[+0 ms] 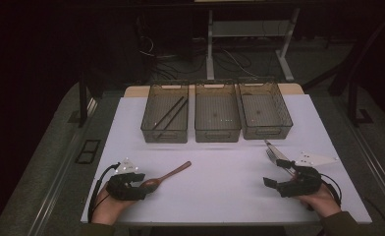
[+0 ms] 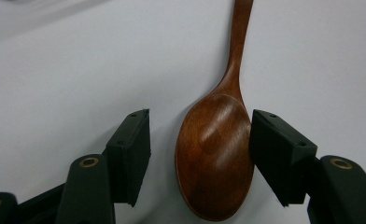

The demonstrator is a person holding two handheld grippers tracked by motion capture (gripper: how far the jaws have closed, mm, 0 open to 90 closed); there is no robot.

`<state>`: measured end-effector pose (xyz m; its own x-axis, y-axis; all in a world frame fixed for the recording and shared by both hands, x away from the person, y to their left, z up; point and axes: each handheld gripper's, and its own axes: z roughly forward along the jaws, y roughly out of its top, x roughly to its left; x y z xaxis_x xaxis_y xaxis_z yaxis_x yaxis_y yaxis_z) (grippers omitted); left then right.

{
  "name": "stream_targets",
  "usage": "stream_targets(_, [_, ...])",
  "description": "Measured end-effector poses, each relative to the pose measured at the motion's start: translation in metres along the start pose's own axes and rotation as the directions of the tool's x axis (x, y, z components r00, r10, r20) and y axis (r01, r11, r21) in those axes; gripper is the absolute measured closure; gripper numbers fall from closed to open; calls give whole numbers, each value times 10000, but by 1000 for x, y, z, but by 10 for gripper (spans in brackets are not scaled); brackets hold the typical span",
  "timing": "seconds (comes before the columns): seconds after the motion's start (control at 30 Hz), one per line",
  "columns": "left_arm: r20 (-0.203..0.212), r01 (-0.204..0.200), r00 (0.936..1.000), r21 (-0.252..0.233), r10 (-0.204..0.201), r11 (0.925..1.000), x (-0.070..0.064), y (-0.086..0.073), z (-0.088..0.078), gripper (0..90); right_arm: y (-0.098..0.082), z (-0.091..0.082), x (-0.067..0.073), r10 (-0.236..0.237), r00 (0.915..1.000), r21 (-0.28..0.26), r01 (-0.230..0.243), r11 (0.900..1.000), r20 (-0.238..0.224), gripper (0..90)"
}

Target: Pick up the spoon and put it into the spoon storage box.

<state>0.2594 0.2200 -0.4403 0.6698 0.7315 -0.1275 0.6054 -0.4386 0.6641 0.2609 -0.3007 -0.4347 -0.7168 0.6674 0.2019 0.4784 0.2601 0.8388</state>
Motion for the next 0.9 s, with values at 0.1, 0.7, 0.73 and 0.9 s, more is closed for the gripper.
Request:
stream_targets(0.1, [-83,-150,9999,63,150,9999,-1,0,1,388,0,0,0,-8,10000,6,8,10000,1,86])
stream_targets(0.7, [543,-876,9949,439,852,9952,-8,3,1,608,0,0,1,-10,10000,24,10,10000,12,86])
stream_targets(0.73, [618,-874,9945,451,846,9952,-8,3,1,631,0,0,0,-10,10000,29,10,10000,12,86])
stream_targets(0.9, [948,-870,9921,522,817,9948,-8,4,2,715,0,0,1,-16,10000,43,16,10000,10,86])
